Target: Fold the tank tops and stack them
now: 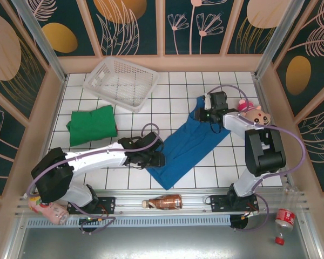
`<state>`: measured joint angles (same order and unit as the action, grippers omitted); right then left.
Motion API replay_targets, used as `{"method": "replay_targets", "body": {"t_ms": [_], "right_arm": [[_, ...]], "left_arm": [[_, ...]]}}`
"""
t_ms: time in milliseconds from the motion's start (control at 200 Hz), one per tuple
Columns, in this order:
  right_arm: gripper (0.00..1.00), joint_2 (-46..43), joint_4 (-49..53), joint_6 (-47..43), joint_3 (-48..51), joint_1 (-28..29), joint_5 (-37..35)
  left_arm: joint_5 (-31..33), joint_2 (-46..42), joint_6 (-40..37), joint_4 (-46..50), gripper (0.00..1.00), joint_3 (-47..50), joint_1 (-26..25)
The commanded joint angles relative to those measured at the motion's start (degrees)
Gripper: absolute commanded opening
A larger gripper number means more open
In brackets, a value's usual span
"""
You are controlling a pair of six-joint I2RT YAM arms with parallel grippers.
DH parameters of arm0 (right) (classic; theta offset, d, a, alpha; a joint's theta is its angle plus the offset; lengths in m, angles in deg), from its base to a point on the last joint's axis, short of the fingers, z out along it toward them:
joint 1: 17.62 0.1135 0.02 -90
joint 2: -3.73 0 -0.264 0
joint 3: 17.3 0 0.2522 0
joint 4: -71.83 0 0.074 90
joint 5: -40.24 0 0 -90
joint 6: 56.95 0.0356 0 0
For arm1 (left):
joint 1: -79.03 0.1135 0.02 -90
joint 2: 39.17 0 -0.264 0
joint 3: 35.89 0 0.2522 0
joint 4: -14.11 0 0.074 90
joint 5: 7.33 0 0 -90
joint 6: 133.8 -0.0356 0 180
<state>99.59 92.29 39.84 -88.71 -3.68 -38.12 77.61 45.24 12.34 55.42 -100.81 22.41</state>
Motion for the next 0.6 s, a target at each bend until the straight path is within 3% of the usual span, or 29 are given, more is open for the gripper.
{"method": "replay_targets", "body": {"t_ms": [0,375,595], "right_arm": [[0.33,2.81,1.85,-2.45,-3.15,0.82,-0.71],[0.38,10.33,4.58,-6.19,-6.37,4.71,-4.17],[0.29,10.04,7.77,-8.23,-5.81,4.88,-7.75]], "left_arm": [[-0.51,1.99,1.52,-1.84,0.51,-1.75,0.35],[-2.92,8.05,0.22,-2.46,0.5,-1.37,0.35],[-4.64,10.2,-1.07,-4.7,0.4,-1.29,0.28]]}}
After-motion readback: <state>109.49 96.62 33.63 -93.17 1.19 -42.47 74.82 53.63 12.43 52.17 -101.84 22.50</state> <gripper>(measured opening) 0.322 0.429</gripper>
